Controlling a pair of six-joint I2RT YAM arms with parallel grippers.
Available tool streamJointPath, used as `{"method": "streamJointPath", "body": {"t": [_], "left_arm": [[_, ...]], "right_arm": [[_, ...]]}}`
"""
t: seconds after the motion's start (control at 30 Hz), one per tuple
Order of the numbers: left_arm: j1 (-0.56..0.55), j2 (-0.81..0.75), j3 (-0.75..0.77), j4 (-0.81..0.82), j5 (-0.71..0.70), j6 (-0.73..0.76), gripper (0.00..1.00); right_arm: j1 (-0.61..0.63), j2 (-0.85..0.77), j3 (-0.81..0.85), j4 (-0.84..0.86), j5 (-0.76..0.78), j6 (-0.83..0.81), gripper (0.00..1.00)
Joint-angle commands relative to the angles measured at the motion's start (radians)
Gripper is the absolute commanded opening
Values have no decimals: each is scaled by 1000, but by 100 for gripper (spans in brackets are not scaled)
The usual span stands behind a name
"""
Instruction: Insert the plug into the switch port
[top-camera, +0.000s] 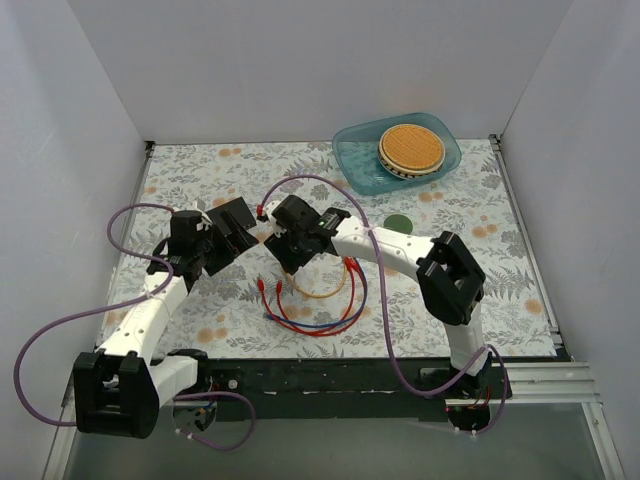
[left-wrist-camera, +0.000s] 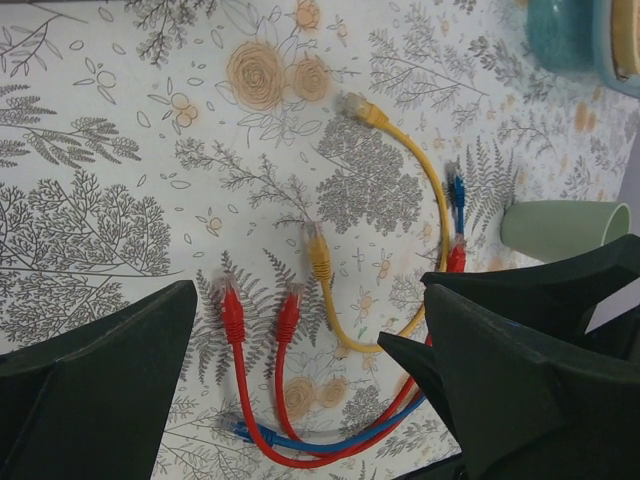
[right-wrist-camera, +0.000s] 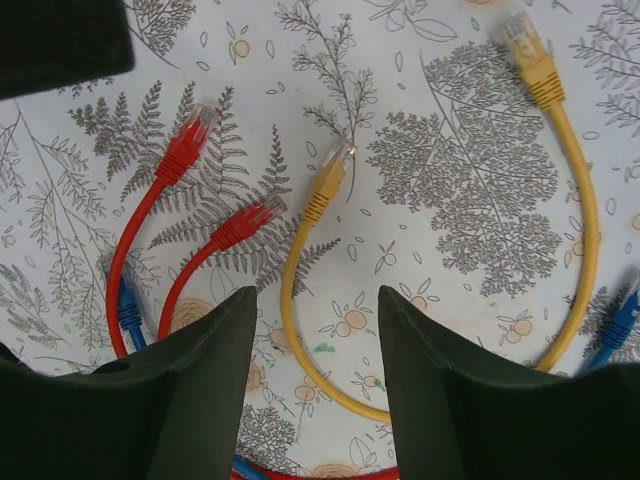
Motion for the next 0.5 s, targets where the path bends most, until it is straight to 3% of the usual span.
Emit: {"method": "streamJointPath", "body": {"t": [0.0, 0.13, 0.47], "left_arm": [[0, 38, 39, -40, -22, 12, 98], [-1, 53, 47, -45, -34, 14, 98], [-1, 24, 45, -75, -60, 15, 98]], "right_arm": [[-24, 33, 86, -94, -123, -14, 57], [-43, 88, 147, -154, -221, -12, 54], [-44, 227, 274, -315, -299, 20, 48]]}}
